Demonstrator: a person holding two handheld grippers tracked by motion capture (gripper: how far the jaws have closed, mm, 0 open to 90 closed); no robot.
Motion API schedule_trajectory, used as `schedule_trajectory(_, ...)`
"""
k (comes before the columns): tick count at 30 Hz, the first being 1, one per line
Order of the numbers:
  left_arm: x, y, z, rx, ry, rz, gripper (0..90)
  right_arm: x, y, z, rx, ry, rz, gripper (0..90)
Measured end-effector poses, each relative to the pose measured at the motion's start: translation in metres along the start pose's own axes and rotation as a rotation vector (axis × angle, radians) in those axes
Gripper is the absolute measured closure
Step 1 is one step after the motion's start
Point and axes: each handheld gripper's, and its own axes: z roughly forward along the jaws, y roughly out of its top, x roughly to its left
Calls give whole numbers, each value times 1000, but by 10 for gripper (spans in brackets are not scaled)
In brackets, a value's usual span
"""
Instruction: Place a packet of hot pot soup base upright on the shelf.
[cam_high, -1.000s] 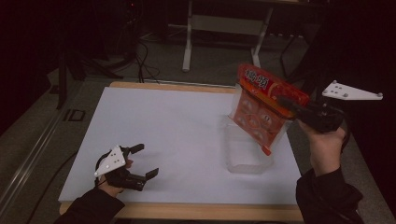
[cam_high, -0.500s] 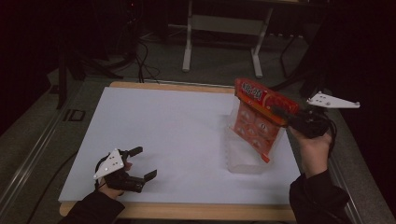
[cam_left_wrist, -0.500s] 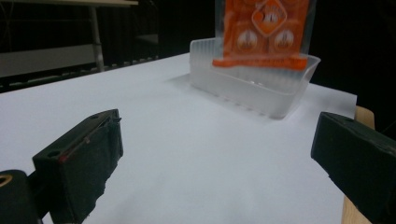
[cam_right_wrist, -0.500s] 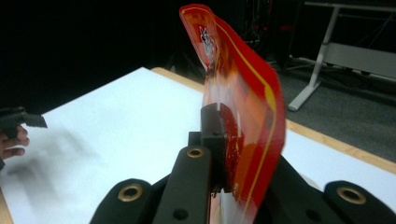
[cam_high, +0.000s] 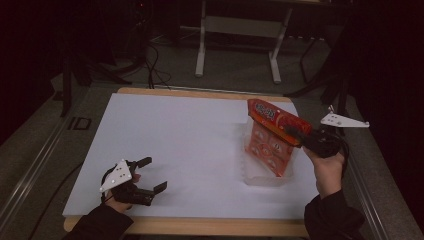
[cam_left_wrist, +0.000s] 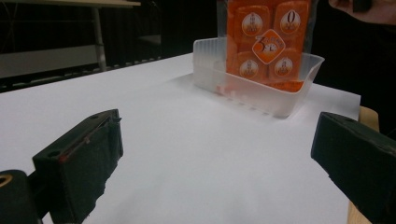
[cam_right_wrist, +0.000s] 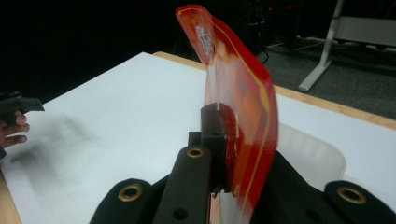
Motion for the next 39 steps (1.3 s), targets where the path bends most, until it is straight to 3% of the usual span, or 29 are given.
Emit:
schedule_trajectory(4, 0, -1, 1, 4, -3, -4, 29, -5, -10, 2, -3, 11, 20, 900)
schedule_trajectory(7, 0, -1, 2, 10, -8, -4, 29, -6, -10, 0, 1, -2, 5, 900)
schedule_trajectory(20, 0, -2, 1, -1, -13, -5, 29, -21, -9, -1, 13, -117, 23, 871)
schedule_trajectory(26, 1, -3, 2, -2, -19, -13, 29, -28, -13, -6, 2, -157, 60, 703)
schedule_trajectory(29, 1, -3, 3, 1, -23, -16, 29, -28, -16, -7, 9, -196, 56, 560)
schedule_trajectory(31, 0, -3, 3, 1, -25, -15, 29, -28, -17, -7, 14, -202, 59, 512)
schedule_trajectory(34, 0, -3, 3, -1, -27, -15, 29, -27, -20, -10, 26, -215, 57, 365)
schedule_trajectory(39, 0, -3, 3, 1, -29, -18, 29, -25, -25, -18, 6, -282, 83, 201)
